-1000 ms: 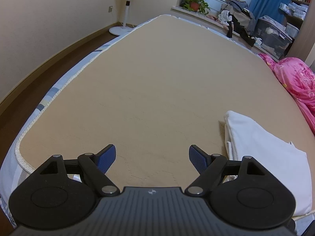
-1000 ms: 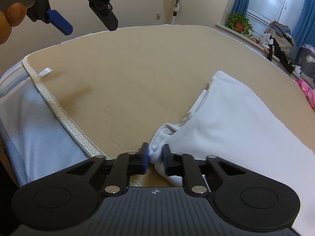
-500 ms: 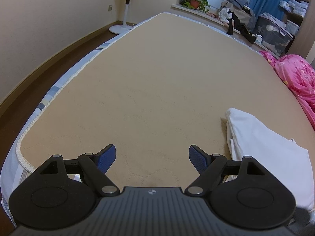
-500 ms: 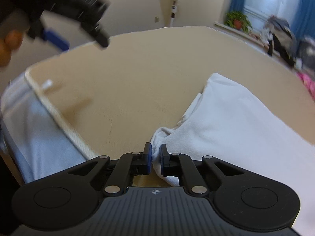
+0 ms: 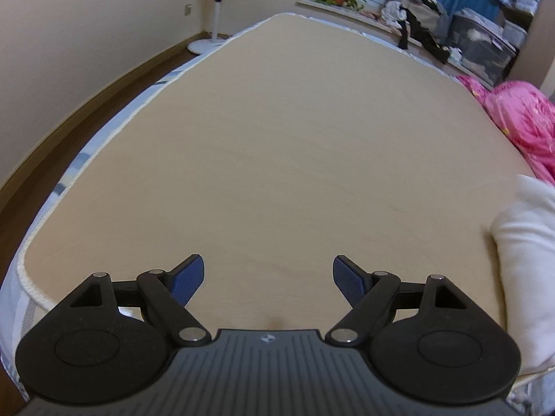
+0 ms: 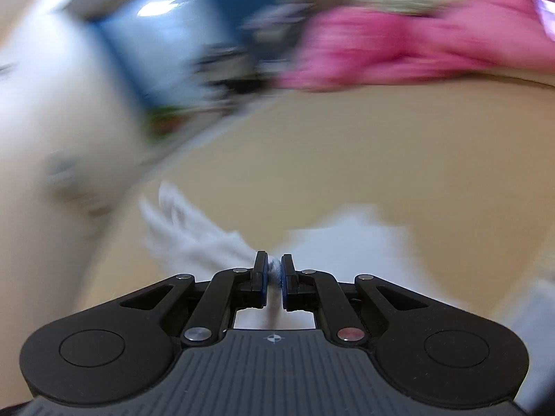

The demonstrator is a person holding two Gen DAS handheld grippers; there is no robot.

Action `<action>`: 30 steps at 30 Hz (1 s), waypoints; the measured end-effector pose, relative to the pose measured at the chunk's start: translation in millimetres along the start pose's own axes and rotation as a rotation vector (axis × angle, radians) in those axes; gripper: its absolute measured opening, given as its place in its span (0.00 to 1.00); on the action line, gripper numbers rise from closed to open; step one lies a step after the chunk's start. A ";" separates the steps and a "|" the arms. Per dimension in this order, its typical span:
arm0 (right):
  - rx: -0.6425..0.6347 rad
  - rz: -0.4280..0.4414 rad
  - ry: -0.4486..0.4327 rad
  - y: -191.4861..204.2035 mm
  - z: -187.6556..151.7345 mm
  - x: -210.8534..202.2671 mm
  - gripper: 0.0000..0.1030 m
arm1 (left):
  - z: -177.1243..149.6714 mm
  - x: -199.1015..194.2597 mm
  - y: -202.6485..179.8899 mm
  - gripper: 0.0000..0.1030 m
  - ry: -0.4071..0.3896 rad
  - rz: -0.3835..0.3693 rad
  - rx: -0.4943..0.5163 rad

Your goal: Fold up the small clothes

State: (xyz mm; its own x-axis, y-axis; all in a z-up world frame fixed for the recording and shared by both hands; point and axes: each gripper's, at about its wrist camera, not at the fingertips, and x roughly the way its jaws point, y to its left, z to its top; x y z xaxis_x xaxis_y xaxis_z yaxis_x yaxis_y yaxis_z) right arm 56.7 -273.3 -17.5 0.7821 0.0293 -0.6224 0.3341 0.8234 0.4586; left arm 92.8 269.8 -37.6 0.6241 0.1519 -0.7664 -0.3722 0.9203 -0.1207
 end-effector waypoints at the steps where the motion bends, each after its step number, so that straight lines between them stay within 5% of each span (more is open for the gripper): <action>1: 0.027 -0.074 0.049 -21.3 -2.7 10.2 0.07 | -0.1 2.3 -8.0 0.83 0.004 0.001 0.012; 4: 0.176 -0.182 0.114 -73.2 -9.1 27.0 0.12 | -2.8 9.4 -30.6 0.83 0.017 0.005 0.051; 6: 0.186 -0.115 0.094 -80.4 -4.5 26.2 0.13 | -6.1 12.1 -48.8 0.83 0.014 0.001 0.096; 9: 0.157 -0.035 0.103 -86.8 -1.2 32.5 0.38 | -15.8 8.5 -84.1 0.83 -0.029 -0.027 0.206; 11: 0.156 0.007 0.149 -94.9 0.0 43.7 0.39 | -25.2 2.6 -114.3 0.83 -0.051 -0.097 0.277; 12: 0.151 0.019 0.160 -98.3 0.9 46.0 0.32 | -29.9 -0.4 -129.7 0.83 -0.057 -0.138 0.305; 13: 0.134 0.031 0.161 -100.1 2.6 47.2 0.06 | -35.5 -4.2 -147.9 0.82 -0.065 -0.182 0.332; 14: 0.105 0.033 0.151 -99.1 4.6 46.3 0.04 | -42.1 -9.4 -170.2 0.81 -0.078 -0.234 0.358; 20: -0.023 0.007 0.188 -92.0 0.7 36.8 0.05 | -91.3 -21.9 -292.8 0.46 -0.091 -0.511 0.490; 22: -0.063 -0.062 0.218 -93.7 2.4 35.9 0.19 | -115.9 -12.6 -323.5 0.36 -0.081 -0.565 0.558; 25: -0.077 -0.057 0.151 -88.0 19.9 21.4 0.26 | -155.9 23.8 -346.5 0.34 -0.043 -0.545 0.707; 27: -0.113 0.041 0.088 -75.7 40.8 13.5 0.26 | -171.5 54.3 -344.5 0.33 0.052 -0.468 0.742; 30: -0.207 0.176 0.055 -52.7 78.6 26.4 0.33 | -171.2 45.8 -338.2 0.33 0.048 -0.491 0.725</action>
State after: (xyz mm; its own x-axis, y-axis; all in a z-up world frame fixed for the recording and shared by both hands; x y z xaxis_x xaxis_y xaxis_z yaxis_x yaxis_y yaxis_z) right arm 101.1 -360.4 -8.3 0.7871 0.2080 -0.5807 0.0770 0.9010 0.4270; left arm 129.7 -96.3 -140.0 0.5633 -0.3221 -0.7609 0.4697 0.8825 -0.0259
